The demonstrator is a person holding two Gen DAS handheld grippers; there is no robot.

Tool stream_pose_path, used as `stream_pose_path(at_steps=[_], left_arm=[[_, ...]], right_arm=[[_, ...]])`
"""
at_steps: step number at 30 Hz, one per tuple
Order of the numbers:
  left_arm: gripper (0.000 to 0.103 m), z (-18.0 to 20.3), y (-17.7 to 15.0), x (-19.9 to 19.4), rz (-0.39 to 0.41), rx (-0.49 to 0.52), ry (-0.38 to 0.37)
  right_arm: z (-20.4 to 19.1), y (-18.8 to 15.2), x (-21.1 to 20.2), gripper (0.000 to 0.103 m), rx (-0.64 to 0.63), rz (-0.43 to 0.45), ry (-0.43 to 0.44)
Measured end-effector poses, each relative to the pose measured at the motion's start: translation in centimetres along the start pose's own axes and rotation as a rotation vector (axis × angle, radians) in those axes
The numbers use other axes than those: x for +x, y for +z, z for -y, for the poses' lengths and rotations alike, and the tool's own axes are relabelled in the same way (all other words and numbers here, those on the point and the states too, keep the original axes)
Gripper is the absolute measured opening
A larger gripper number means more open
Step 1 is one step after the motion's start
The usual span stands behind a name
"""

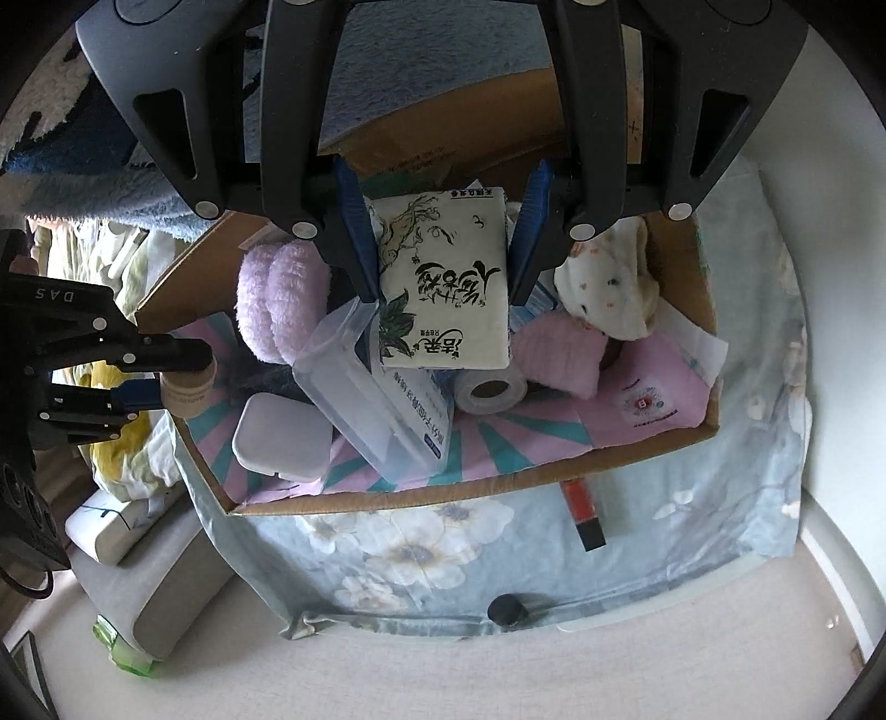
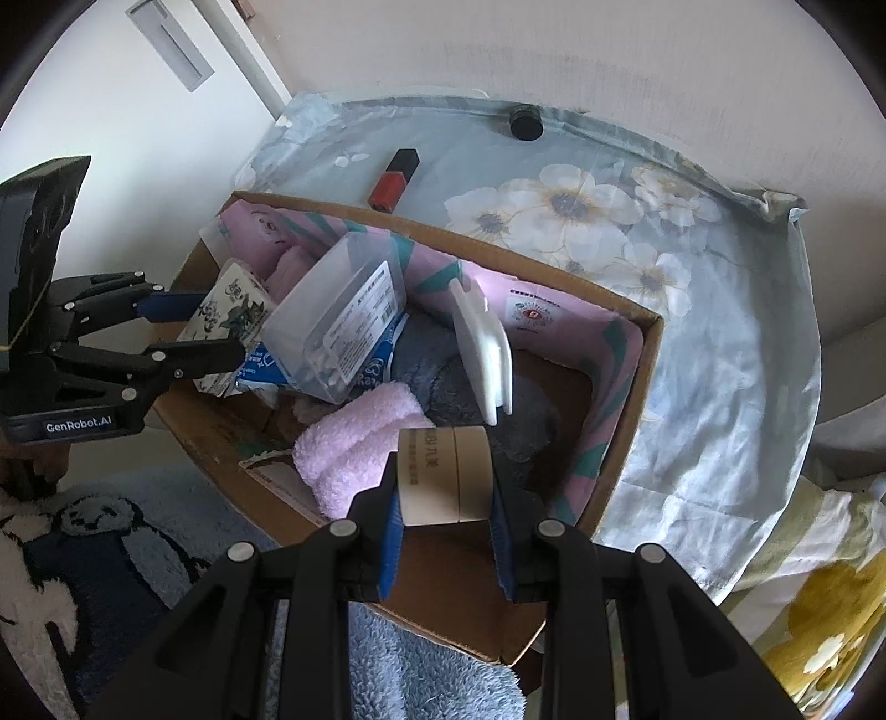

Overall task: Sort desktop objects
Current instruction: 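Carry tissue pack and beige cylinder into the box and release both, then grasp red lip gloss with left gripper while right gripper grasps black jar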

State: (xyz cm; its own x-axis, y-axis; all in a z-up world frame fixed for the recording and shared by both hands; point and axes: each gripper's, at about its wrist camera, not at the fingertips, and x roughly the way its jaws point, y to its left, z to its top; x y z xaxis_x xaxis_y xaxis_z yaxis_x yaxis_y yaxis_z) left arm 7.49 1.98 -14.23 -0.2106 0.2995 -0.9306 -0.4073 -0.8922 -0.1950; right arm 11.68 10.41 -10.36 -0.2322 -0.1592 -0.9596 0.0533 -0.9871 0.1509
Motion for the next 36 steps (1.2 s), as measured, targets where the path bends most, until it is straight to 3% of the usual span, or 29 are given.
stream_pose_path(at_steps=[8,11,13,14,15,16,22,32,36], left_arm=[[0.043,0.3,-0.3,0.1,-0.009,0.009,0.007],[0.045,0.3,-0.3,0.6,-0.045,0.005,-0.004],[0.06,0.3,-0.4,1.1,-0.074,-0.008,-0.014],[0.089,0.4,-0.5,1.2,-0.078,-0.006,-0.011],[0.102,0.5,-0.5,1.2,-0.073,0.002,-0.007],[0.103,0.7,-0.6,0.8,-0.054,0.009,-0.01],[0.103,1.1,-0.1,-0.9,0.006,0.025,-0.001],[0.103,0.2,0.4,-1.3,0.018,0.004,-0.023],[0.103,-0.2,1.0,-2.2,0.053,-0.002,-0.007]], right_arm=[[-0.2,0.2,0.5,0.026,0.002,-0.02,0.02],[-0.4,0.2,0.6,0.026,-0.004,-0.02,0.007],[-0.4,0.2,0.6,0.038,0.0,-0.011,0.006],[-0.4,0.2,0.5,0.058,0.003,-0.012,0.013],[-0.3,0.3,0.4,0.075,0.008,-0.007,0.016],[-0.2,0.4,0.2,0.079,0.013,0.004,0.017],[0.5,0.8,-0.8,0.08,0.038,0.048,0.02],[1.1,1.1,-1.1,0.08,0.075,0.053,0.016],[1.2,1.3,-2.5,0.08,0.091,0.109,0.012]])
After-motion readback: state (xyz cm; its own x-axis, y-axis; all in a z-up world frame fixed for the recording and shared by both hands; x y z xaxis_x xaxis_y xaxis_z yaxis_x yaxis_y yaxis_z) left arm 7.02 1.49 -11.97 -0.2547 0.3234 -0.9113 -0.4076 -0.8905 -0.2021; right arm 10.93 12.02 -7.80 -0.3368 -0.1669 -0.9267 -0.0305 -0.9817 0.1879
